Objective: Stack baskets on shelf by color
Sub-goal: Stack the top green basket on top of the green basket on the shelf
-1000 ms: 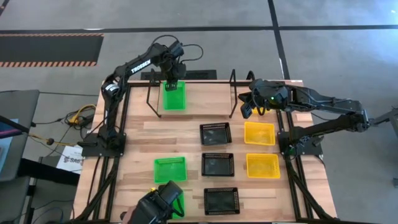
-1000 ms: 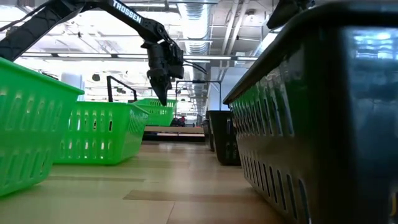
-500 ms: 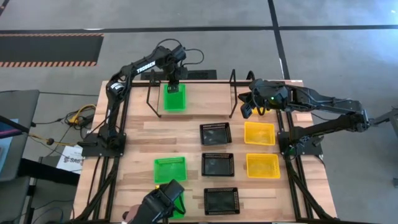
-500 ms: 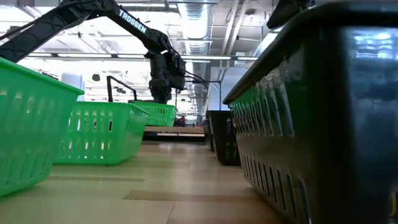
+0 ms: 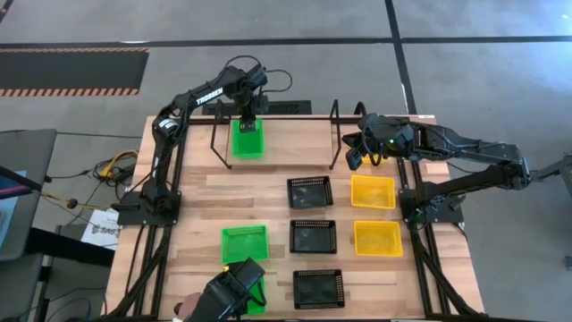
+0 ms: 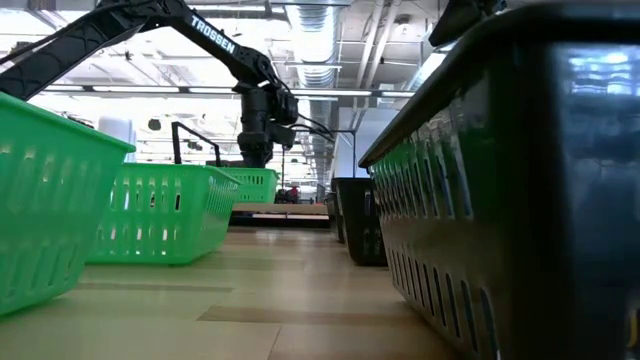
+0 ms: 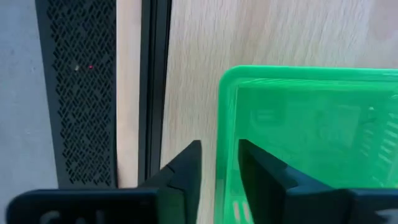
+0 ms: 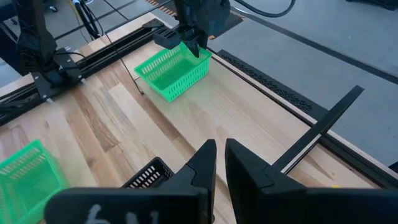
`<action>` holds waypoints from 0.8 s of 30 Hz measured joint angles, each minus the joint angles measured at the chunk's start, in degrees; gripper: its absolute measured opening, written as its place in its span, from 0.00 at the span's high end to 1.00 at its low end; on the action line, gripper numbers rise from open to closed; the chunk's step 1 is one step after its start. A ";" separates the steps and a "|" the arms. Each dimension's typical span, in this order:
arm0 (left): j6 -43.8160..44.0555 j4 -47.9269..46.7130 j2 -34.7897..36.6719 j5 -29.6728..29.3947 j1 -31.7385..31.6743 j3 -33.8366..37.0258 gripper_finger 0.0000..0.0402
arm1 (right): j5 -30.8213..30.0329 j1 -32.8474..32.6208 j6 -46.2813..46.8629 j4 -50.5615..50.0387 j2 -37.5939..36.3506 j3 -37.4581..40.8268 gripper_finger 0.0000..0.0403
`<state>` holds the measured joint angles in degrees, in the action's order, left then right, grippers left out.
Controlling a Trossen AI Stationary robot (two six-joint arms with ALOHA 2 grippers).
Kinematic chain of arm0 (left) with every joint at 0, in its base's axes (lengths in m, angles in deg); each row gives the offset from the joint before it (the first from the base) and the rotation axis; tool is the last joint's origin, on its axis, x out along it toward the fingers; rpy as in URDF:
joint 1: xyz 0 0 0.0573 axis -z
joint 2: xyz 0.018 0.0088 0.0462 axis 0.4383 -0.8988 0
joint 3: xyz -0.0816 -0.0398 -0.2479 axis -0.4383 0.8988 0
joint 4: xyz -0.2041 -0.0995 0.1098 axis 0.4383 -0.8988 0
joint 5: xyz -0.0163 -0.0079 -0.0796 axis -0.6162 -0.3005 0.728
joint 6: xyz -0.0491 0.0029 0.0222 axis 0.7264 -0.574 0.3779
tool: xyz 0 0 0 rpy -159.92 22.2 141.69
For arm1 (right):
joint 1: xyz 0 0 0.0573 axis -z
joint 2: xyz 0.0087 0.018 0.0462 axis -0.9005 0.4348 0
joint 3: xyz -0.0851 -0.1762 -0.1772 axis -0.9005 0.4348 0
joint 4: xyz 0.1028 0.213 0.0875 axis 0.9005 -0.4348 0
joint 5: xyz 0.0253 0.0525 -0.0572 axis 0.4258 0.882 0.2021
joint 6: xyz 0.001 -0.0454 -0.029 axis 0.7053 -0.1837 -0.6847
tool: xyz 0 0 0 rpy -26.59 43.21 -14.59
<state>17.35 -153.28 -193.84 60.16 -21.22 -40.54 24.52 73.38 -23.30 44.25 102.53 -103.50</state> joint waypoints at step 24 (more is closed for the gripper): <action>23.52 -19.44 6.45 1.12 3.78 -23.18 0.65 | 0.07 1.26 -2.86 -0.21 -0.02 0.00 0.85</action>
<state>40.87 -172.72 -187.39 61.29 -17.44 -63.72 24.59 74.63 -26.17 44.04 102.51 -103.50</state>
